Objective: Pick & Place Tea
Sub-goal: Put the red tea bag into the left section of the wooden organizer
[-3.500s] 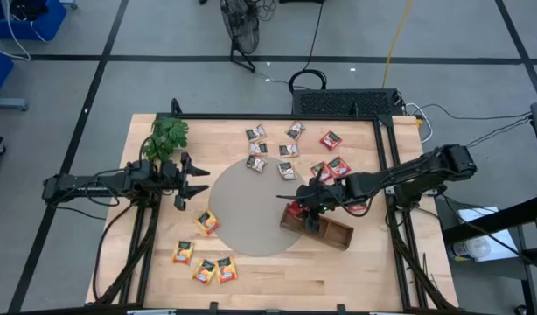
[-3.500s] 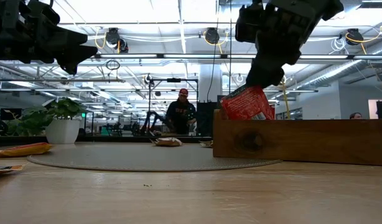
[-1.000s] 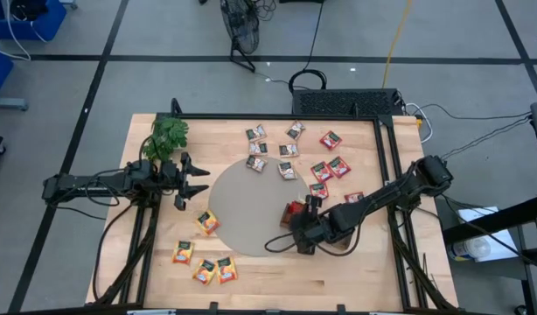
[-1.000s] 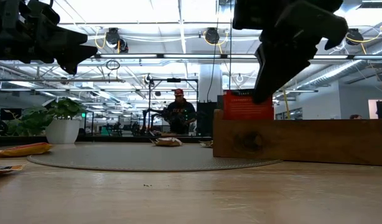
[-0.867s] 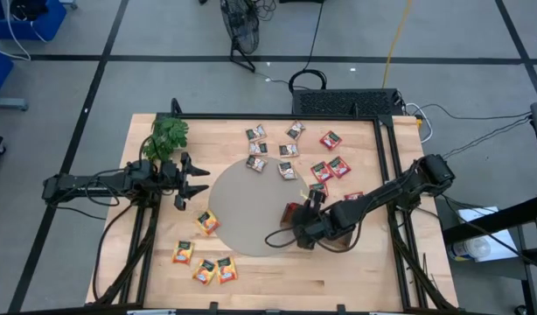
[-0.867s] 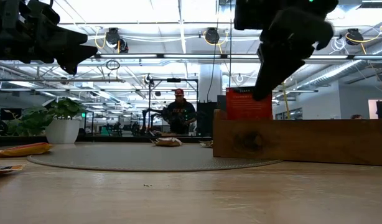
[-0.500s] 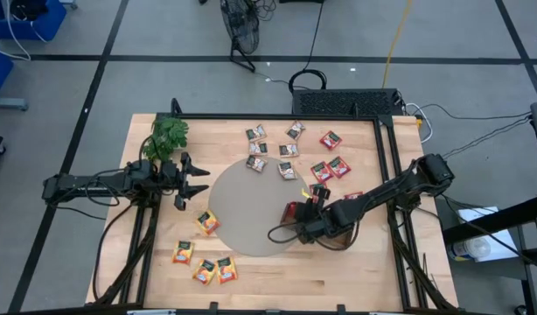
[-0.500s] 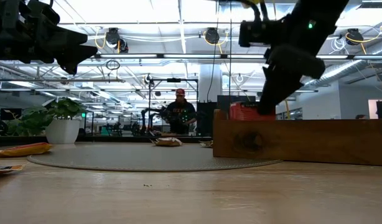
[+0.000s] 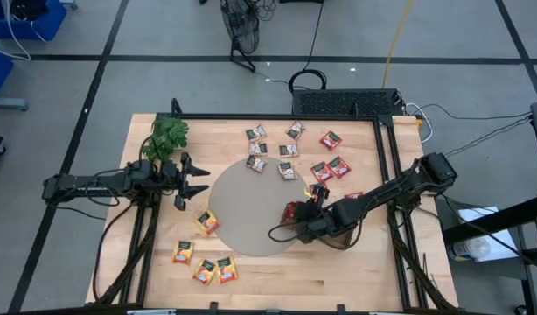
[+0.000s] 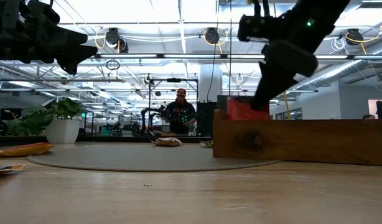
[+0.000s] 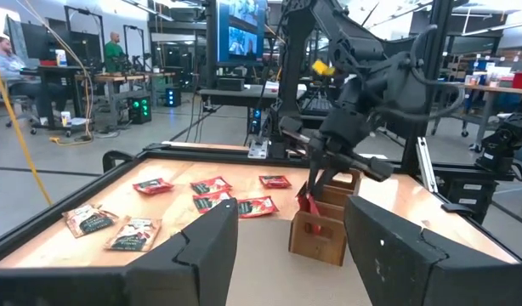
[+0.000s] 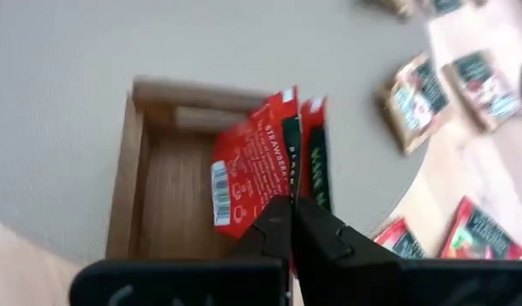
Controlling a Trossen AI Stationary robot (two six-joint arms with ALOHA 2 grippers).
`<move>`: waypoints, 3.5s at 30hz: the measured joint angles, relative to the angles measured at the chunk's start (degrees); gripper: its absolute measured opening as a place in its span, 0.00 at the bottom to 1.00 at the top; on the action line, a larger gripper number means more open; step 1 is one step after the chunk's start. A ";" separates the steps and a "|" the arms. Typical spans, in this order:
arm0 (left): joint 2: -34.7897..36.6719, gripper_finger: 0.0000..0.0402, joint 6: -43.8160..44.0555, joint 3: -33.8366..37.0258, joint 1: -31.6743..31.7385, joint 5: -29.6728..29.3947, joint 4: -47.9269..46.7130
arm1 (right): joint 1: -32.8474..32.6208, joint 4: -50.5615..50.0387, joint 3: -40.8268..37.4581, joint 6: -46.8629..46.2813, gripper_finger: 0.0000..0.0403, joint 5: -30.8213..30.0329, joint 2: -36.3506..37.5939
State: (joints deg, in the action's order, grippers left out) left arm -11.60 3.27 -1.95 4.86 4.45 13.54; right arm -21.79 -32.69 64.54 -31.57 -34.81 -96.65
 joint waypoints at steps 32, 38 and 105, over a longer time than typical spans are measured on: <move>-0.02 0.53 0.00 0.00 0.00 0.00 0.00 | -0.45 1.61 -2.53 -2.25 0.00 3.41 1.45; -0.02 0.53 0.00 0.01 0.00 0.00 0.00 | -0.43 2.74 -2.91 -2.07 0.00 3.28 1.47; -0.02 0.53 0.00 0.01 -0.02 0.00 0.00 | -6.46 12.91 -2.93 18.70 0.26 6.29 -1.44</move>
State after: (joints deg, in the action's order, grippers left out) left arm -11.62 3.27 -1.94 4.84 4.45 13.54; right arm -28.25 -19.78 61.60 -12.88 -28.52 -98.08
